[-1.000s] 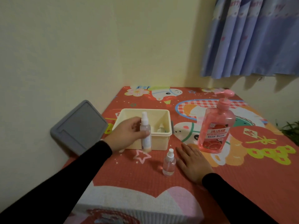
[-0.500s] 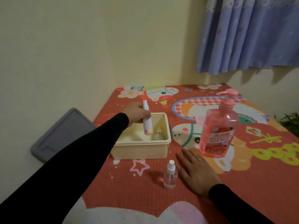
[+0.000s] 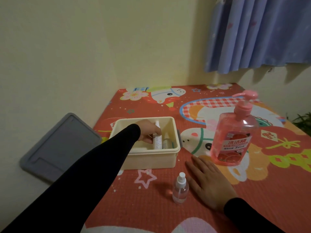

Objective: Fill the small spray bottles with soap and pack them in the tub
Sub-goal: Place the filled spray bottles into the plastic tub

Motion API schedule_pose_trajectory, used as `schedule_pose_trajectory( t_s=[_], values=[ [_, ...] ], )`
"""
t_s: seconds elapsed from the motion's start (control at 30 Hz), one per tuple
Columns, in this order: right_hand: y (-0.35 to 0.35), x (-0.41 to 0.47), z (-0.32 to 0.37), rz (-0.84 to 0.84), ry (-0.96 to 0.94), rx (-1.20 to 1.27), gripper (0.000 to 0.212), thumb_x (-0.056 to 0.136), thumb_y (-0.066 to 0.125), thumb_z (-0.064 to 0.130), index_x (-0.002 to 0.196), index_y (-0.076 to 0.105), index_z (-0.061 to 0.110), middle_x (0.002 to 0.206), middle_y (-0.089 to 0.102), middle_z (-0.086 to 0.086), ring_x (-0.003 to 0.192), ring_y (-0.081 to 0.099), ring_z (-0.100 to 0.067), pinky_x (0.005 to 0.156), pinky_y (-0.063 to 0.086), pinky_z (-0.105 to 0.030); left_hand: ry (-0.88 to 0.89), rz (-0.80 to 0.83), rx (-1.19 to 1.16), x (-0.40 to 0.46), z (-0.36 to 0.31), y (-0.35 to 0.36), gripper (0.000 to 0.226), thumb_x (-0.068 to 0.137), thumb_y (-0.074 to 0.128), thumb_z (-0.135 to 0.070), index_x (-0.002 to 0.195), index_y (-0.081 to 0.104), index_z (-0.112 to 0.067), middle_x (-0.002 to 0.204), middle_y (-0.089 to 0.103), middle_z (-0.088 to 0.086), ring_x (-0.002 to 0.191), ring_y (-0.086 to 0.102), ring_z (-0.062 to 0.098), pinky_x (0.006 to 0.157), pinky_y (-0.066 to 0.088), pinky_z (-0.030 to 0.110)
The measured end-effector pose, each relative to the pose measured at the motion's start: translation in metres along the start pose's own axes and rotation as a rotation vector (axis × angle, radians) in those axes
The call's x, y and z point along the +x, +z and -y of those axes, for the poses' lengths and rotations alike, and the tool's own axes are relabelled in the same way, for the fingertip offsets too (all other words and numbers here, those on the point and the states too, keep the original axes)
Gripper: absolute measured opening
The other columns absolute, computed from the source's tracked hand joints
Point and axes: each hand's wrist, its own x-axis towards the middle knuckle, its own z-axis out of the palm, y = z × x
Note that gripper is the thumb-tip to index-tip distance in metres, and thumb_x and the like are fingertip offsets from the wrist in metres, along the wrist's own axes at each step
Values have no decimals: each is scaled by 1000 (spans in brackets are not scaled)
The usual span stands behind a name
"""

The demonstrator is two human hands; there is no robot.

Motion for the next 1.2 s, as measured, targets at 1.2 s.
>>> schedule_pose_trajectory(
  t_s=[1.2],
  values=[
    [-5, -1, 2, 54, 10, -15, 81, 79, -4, 65, 152, 15, 35, 162, 10, 4, 149, 6, -16, 119, -1, -31, 555, -211, 44, -86, -3, 3, 10, 90, 62, -15, 98, 65, -20, 92, 67, 1, 86, 65, 16, 78, 55, 32]
  ],
)
